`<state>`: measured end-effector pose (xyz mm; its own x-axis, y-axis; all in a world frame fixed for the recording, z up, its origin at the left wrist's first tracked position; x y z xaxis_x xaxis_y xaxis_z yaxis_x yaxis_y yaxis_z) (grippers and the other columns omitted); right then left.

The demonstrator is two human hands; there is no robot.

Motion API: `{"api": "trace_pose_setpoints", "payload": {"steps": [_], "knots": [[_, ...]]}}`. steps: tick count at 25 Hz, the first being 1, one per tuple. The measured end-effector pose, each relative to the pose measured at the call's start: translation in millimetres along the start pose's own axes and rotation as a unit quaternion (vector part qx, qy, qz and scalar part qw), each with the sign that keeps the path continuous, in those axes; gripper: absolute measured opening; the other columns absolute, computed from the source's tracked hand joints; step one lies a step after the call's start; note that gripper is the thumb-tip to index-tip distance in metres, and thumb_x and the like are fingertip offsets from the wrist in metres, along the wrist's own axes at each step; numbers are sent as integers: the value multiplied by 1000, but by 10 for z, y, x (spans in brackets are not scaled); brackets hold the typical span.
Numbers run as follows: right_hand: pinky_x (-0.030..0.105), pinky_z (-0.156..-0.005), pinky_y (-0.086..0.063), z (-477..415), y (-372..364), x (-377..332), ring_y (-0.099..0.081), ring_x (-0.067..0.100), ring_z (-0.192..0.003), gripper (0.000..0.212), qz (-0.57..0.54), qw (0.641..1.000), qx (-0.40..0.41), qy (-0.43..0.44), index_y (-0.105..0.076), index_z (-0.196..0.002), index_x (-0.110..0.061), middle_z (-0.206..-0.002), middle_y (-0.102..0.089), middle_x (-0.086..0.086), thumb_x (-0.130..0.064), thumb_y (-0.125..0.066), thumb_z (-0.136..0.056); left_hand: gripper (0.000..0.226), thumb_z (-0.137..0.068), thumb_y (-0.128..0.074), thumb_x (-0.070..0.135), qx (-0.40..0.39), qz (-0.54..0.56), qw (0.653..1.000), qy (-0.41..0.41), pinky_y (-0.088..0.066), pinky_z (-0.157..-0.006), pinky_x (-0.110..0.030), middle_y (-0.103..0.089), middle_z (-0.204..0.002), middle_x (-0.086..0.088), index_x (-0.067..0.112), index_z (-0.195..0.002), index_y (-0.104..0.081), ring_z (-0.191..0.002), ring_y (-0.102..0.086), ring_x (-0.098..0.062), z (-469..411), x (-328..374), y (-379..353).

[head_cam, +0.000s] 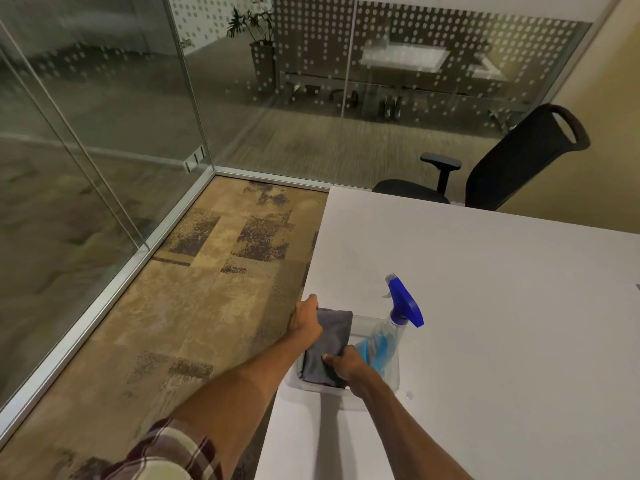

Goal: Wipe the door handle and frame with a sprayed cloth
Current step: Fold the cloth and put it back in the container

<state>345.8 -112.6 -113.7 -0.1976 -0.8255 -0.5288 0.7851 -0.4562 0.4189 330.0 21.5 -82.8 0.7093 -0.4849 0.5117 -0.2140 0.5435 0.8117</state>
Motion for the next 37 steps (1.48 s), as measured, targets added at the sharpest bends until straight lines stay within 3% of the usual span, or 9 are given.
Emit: {"api": "trace_pose_setpoints", "payload": {"steps": [8,12,16,22,26,30,34,35,37], "knots": [[36,-109,-40,14,-36,-44,-51,27,-121,72,120,984,72,109,-18,-145,-14,-131,-49,15,-52,-48,-92,30,-86,-56,-4,-57,-157,984,-70,-41,-68,-30,-57,-118,-19,3,-114,-48,-105,-61,-33,66,124,-61],[45,-103,-44,16,3,20,-48,35,-125,85,95,959,98,249,-6,-149,-31,-143,-41,17,-16,-64,-88,33,-85,-56,-6,-84,-155,982,-70,-49,-77,-36,-56,-119,-19,2,-116,-48,-108,-61,-35,80,84,-14],[34,-108,-40,58,28,-38,-46,27,-129,90,128,965,59,221,0,-151,-23,-149,-35,10,-35,-64,-88,42,-87,-61,3,-91,-210,963,-141,-46,-77,-35,-54,-123,-19,5,-125,-43,-111,-58,-35,172,88,73],[41,-105,-43,27,61,33,-49,33,-126,93,100,970,-4,219,-10,-150,-24,-143,-44,17,-13,-71,-81,64,-91,-55,48,-80,-342,862,-364,-16,-120,-43,-44,-144,-6,14,-142,-37,-133,-39,-23,483,-108,-140],[31,-105,-36,17,125,27,-42,27,-134,94,46,976,-61,206,-11,-150,-20,-149,-38,11,-10,-73,-80,75,-83,-55,62,-153,-322,876,-324,5,-122,-50,-51,-140,-3,17,-141,-40,-134,-41,-22,409,-267,-171],[37,-111,-35,-42,120,-29,-40,29,-133,89,301,933,-18,195,-9,-149,-21,-149,-35,10,-35,-69,-84,92,-78,-54,72,-179,-358,863,-307,10,-119,-57,-42,-149,-6,12,-145,-37,-141,-32,-25,381,-311,-202],[40,-115,-30,-73,165,-172,-31,31,-138,82,264,950,-46,159,-25,-146,-17,-153,-26,12,-24,-74,-80,103,-72,-53,80,-192,-368,862,-292,10,-116,-63,-39,-152,-6,15,-148,-32,-142,-30,-26,365,-265,-220],[41,-115,-31,-56,128,-201,-33,32,-137,74,280,942,-60,176,-27,-144,-17,-152,-30,13,-22,-70,-84,103,-71,-55,80,-188,-366,866,-285,10,-116,-64,-40,-151,-5,16,-148,-32,-141,-31,-27,366,-252,-229],[39,-114,-34,-43,97,-123,-40,30,-134,60,507,822,-23,257,-28,-141,-20,-146,-39,13,-23,-61,-91,104,-71,-56,80,-176,-380,866,-274,7,-115,-65,-38,-152,-5,17,-149,-29,-141,-30,-28,372,-243,-256]]}}
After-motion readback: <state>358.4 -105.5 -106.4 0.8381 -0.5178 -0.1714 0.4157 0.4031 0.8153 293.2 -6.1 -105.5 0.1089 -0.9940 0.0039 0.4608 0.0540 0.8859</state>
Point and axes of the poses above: each hand's wrist, its own z-axis away from the middle knuckle, its own y-axis out of the back of the hand, x = y × z, the point moved 4 cm from there along -z, towards the middle knuckle
